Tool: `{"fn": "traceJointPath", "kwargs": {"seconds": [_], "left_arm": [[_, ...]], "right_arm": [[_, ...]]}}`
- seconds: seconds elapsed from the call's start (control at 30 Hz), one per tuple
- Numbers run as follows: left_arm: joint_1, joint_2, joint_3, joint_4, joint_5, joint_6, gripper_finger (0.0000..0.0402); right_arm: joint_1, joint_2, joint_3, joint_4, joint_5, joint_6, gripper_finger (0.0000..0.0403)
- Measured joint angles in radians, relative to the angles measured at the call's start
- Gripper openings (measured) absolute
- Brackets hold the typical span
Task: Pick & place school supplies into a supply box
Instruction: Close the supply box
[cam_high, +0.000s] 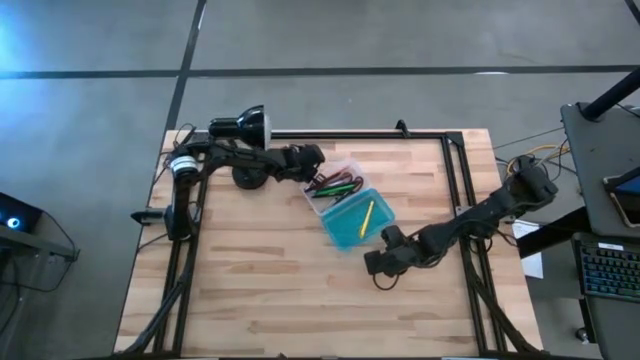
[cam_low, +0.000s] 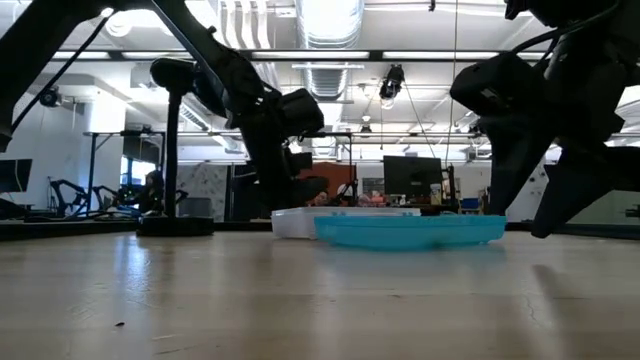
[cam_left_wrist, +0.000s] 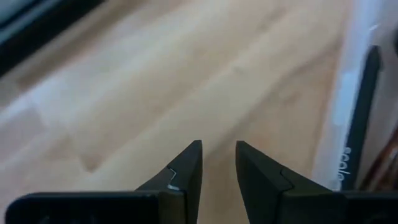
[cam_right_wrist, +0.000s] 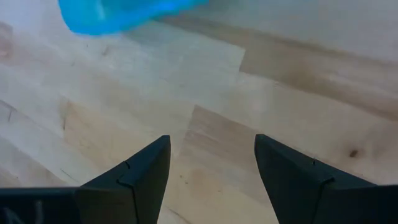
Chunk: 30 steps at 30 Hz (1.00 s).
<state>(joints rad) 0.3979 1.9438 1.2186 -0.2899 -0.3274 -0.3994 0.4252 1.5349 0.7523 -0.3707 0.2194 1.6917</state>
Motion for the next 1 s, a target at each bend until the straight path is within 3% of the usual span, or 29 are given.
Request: {"fn": "traceJointPath", "kwargs": {"seconds": [0.4, 0.67, 0.83, 1.0], "left_arm": [[-0.225, -0.004, -0.013, -0.093, 0.006, -0.161, 0.0080], [-0.331, -0.082, -0.014, -0.155, -0.137, -0.183, 0.0081], [-0.324, -0.142, 0.003, -0.116, -0.159, -0.173, 0.0081], [-0.307, -0.150, 0.023, 0.091, 0.002, -0.010, 0.0081]], "right_arm": [[0.029, -0.035, -0.002, -0.137, 0.031, 0.016, 0.0224], [0.228, -0.133, -0.025, -0.474, 0.144, 0.514, 0.0224], [0.255, -0.181, -0.134, -0.317, 0.152, 0.599, 0.0224], [0.236, -0.167, -0.222, -0.122, 0.200, 0.605, 0.0224]]}}
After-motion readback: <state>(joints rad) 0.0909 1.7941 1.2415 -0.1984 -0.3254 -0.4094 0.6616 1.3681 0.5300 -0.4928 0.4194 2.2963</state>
